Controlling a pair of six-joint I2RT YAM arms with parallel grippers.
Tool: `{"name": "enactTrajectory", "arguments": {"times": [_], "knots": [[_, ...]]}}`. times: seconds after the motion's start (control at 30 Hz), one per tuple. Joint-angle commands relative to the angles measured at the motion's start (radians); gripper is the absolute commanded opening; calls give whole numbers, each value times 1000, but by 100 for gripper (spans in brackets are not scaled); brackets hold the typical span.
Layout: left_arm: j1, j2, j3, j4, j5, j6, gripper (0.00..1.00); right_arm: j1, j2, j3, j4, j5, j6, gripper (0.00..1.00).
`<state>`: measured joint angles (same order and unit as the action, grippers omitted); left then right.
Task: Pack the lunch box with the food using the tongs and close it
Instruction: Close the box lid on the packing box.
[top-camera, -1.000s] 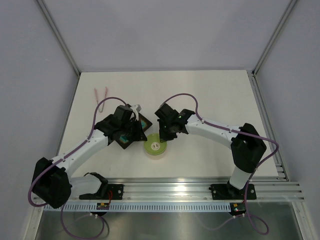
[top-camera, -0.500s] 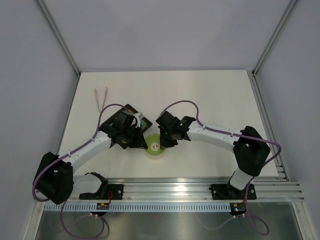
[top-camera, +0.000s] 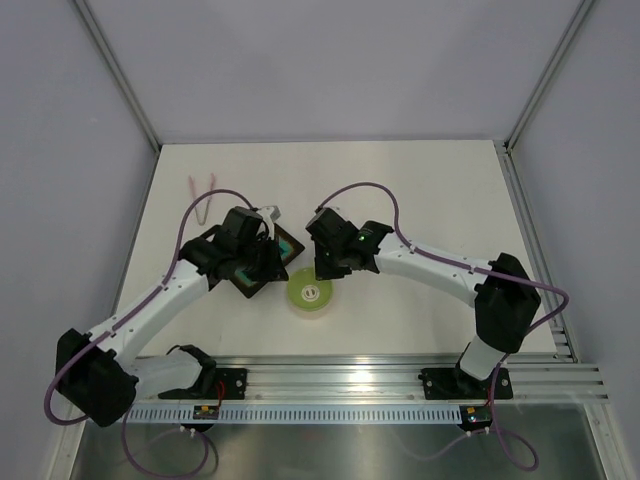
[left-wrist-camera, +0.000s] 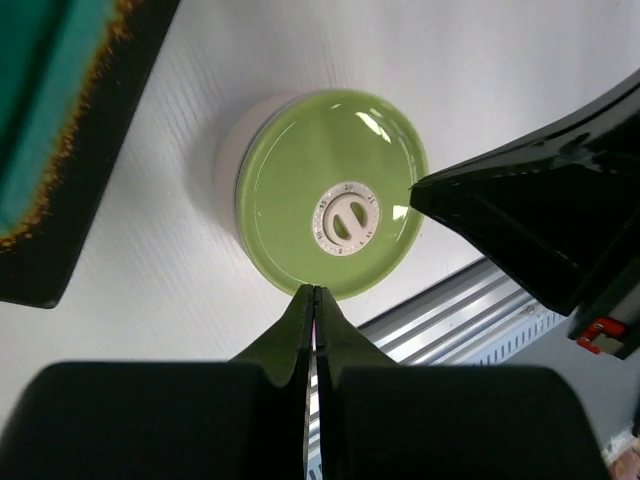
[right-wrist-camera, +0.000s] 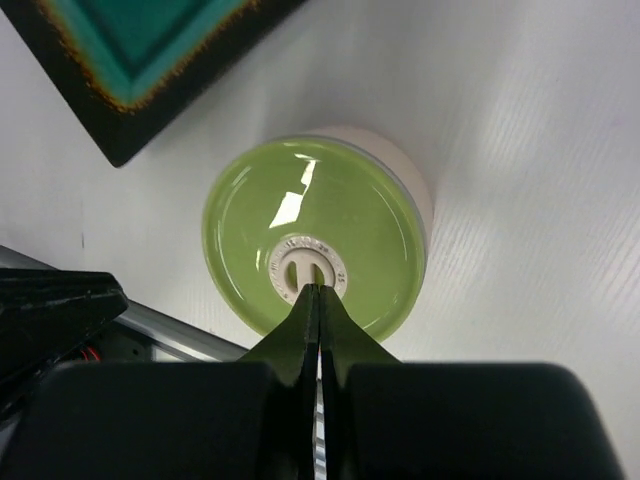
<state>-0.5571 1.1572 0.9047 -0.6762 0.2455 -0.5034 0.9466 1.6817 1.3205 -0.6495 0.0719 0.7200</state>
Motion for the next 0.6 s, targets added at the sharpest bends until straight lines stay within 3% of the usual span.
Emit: {"name": "enactTrajectory", "arguments": {"times": [0.0,0.33,0.57], "knots": [[0,-51,82,-46,-106,14,0,8,-21,81,-18,94,-50,0],[0,-123,95,-79,-236,-30,0,8,206,74,57,62,-47,0],[3,-157,131,-118,-279,-23,0,8,49,160,-27,161,-77,3]]}}
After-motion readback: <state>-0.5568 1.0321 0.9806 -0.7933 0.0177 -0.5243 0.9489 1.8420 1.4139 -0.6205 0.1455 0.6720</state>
